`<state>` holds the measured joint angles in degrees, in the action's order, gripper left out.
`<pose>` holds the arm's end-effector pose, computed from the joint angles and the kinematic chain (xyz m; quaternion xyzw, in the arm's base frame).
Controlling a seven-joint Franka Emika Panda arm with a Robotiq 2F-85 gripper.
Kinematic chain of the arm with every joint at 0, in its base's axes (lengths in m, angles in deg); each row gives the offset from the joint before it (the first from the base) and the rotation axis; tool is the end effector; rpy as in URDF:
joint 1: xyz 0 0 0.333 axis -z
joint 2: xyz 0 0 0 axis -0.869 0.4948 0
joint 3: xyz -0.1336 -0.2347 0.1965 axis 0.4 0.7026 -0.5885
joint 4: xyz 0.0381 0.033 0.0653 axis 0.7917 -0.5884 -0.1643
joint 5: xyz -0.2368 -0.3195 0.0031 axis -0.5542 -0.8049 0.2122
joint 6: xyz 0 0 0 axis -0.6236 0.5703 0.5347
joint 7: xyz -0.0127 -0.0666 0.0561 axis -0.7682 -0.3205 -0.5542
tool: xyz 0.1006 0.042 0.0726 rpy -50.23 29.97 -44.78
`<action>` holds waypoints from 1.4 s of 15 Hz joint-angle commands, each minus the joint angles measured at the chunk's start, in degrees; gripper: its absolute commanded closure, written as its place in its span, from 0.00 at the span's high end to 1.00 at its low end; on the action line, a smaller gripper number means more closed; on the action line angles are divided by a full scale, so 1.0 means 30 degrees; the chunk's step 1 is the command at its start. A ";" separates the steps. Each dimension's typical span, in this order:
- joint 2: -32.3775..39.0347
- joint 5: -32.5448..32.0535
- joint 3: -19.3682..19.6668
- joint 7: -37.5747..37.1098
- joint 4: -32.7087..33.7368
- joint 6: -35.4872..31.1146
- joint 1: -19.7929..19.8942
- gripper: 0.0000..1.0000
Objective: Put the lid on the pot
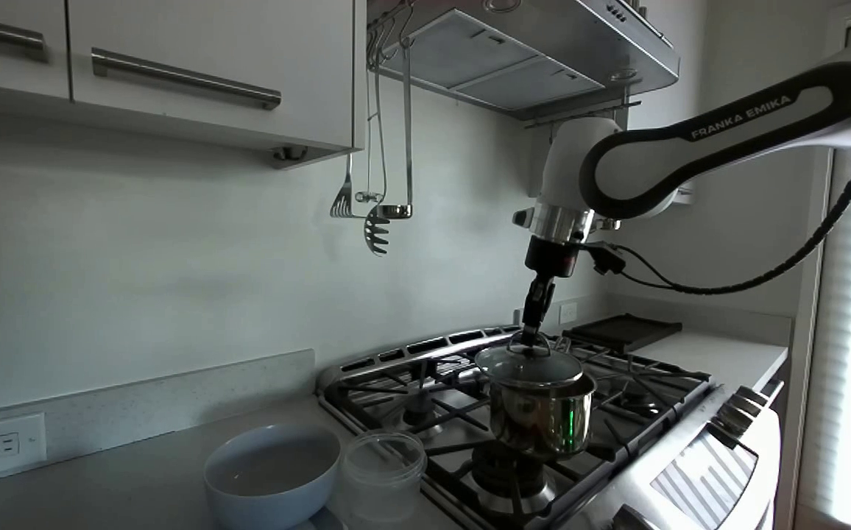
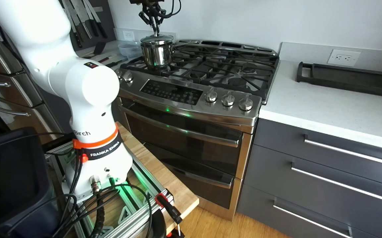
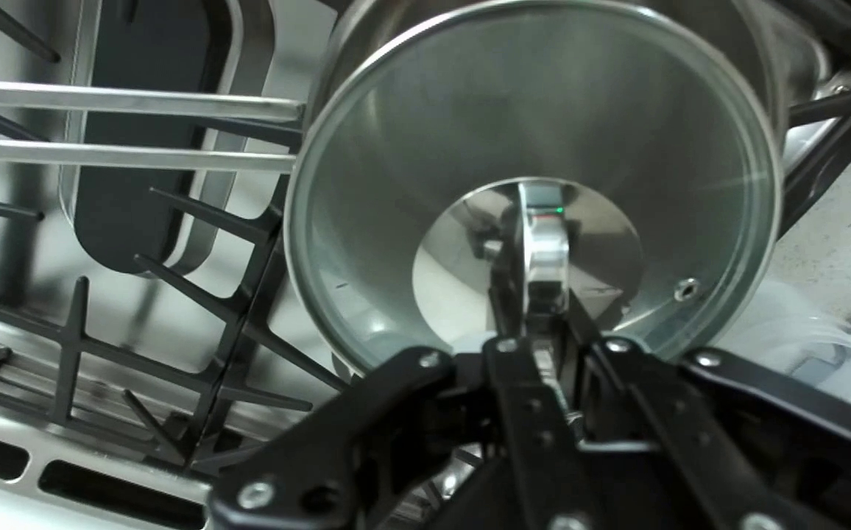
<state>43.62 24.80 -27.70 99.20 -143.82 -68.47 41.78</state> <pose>0.4364 0.3101 0.5175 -0.9121 -0.3904 -0.1251 0.0098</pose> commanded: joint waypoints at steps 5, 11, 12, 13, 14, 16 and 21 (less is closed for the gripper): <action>-0.0874 0.0316 0.0175 -0.0195 -0.1068 0.0104 0.0193 0.04; -0.0517 0.0917 0.0206 0.0429 -0.1033 -0.0301 -0.0022 0.04; -0.0467 0.1046 0.0211 0.0608 -0.1018 -0.0268 -0.0057 0.04; -0.0446 0.0917 0.0182 0.0648 -0.0998 -0.0104 -0.0031 0.04; -0.0429 0.0904 0.0179 0.0795 -0.0993 0.0002 -0.0040 0.04; -0.0365 0.0805 0.0169 0.0993 -0.0887 0.0569 -0.0044 0.04; -0.0421 0.0501 0.0116 0.0864 -0.0872 0.1437 0.0033 0.04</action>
<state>42.80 25.94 -27.33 101.00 -145.17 -66.80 41.96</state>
